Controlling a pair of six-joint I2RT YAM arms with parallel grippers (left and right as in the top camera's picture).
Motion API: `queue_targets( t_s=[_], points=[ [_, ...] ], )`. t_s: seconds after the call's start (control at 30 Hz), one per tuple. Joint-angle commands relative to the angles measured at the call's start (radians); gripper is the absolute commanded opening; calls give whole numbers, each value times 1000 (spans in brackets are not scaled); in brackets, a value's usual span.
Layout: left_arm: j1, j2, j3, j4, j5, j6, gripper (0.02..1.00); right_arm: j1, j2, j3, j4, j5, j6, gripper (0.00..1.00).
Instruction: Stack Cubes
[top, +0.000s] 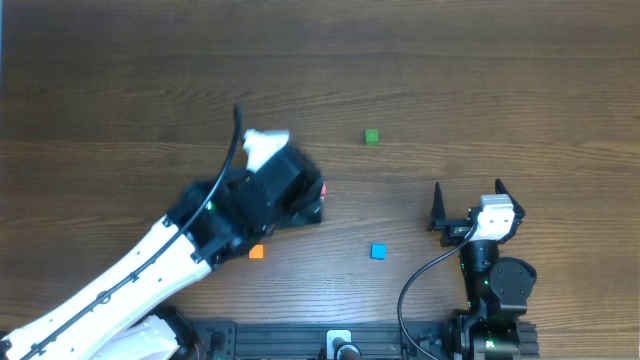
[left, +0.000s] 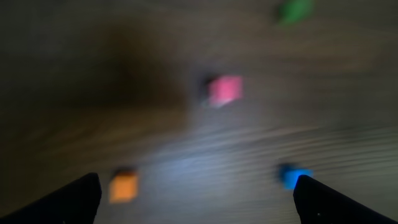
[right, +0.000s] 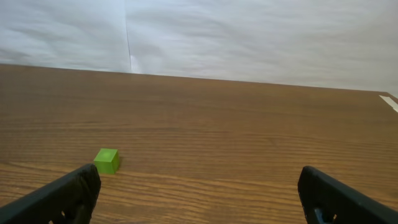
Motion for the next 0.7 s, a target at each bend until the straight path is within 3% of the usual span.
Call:
queue_targets(
  t_s=[0.03,0.27,0.57,0.7],
  points=[
    [30,-80,-297,100,11,-89,1000,-7,-7,-6,-2,-11,-5,991],
    [75,-115,-584,296,25,-84,993,-7,-7,-6,-2,-11,-5,993],
    [76,-71,-674,435,44,-73,928,-7,-7,-6,-2,-11,-5,991],
    [76,-17,-674,484,70,3,893,-7,-7,-6,-2,-11,-5,991]
  ],
)
